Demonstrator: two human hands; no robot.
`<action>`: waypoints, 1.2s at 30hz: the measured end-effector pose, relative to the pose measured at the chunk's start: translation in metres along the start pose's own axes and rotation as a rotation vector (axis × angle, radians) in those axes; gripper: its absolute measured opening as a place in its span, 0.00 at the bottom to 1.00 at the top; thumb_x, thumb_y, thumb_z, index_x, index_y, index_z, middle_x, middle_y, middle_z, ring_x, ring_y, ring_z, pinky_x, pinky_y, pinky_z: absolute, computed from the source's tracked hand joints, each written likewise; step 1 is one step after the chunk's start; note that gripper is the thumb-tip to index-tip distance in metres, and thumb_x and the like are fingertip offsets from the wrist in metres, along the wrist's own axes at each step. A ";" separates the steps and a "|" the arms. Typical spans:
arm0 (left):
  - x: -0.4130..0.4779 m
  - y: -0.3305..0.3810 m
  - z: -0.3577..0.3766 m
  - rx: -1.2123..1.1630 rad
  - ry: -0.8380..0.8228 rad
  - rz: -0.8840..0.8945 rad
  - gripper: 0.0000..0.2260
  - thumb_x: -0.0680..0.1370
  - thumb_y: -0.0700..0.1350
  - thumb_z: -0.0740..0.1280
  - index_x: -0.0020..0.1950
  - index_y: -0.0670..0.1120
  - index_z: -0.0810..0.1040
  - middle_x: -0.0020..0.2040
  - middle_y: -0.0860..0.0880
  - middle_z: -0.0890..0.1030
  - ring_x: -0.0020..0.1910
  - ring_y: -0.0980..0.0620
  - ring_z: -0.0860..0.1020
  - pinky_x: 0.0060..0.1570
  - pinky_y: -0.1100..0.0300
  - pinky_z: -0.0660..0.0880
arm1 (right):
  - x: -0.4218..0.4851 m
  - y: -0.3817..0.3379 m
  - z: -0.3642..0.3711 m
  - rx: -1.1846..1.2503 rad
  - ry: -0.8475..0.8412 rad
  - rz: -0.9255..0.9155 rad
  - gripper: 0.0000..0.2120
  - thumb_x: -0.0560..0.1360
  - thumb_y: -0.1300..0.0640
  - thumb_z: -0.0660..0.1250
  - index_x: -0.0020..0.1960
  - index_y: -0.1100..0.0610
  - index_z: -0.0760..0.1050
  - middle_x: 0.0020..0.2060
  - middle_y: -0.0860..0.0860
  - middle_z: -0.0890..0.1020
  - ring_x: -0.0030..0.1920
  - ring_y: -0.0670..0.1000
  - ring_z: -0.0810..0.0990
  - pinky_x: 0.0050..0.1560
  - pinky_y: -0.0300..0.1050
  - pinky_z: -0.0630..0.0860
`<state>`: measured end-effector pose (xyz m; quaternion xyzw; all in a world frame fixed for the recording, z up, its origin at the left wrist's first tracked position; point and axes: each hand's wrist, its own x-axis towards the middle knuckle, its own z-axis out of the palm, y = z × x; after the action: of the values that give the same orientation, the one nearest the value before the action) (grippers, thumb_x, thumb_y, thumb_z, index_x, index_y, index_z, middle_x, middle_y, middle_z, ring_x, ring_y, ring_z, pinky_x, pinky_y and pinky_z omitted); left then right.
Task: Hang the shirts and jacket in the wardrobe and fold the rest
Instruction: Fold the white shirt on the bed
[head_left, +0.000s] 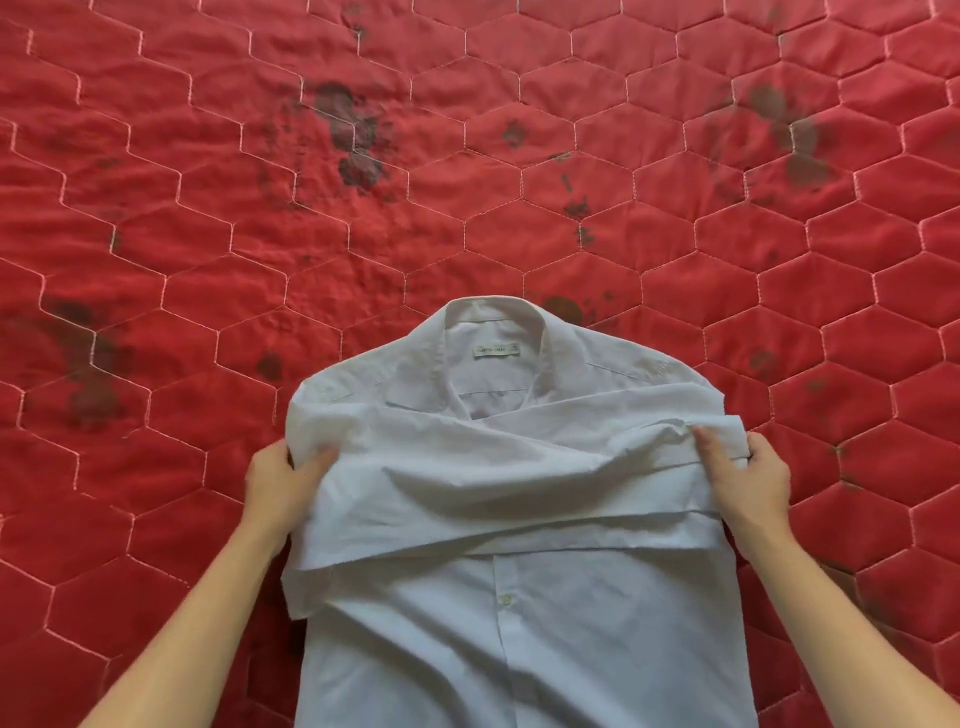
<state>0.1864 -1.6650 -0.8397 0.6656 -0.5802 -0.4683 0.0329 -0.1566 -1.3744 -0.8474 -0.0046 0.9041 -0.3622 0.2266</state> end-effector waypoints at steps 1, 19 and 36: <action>0.007 0.006 0.003 -0.018 0.043 0.033 0.07 0.76 0.45 0.73 0.45 0.42 0.80 0.38 0.51 0.79 0.40 0.49 0.77 0.33 0.58 0.71 | 0.003 -0.002 -0.002 0.027 0.034 -0.028 0.18 0.74 0.46 0.73 0.43 0.61 0.74 0.35 0.49 0.76 0.34 0.48 0.72 0.33 0.39 0.72; 0.007 0.019 0.090 0.793 0.116 0.962 0.25 0.80 0.44 0.60 0.78 0.45 0.63 0.79 0.40 0.61 0.78 0.39 0.60 0.74 0.38 0.58 | -0.023 -0.048 0.102 -0.655 -0.180 -0.822 0.27 0.80 0.54 0.57 0.78 0.57 0.60 0.80 0.56 0.55 0.79 0.57 0.53 0.76 0.56 0.52; 0.014 -0.036 0.031 0.786 0.076 0.443 0.34 0.82 0.60 0.53 0.82 0.46 0.46 0.81 0.36 0.48 0.79 0.36 0.52 0.74 0.39 0.56 | -0.043 0.040 0.029 -0.810 -0.145 -0.372 0.33 0.83 0.48 0.56 0.81 0.56 0.46 0.80 0.55 0.42 0.80 0.54 0.42 0.78 0.54 0.42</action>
<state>0.1909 -1.6491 -0.8870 0.5040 -0.8408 -0.1694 -0.1013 -0.0997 -1.3561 -0.8749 -0.2809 0.9385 -0.0124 0.2004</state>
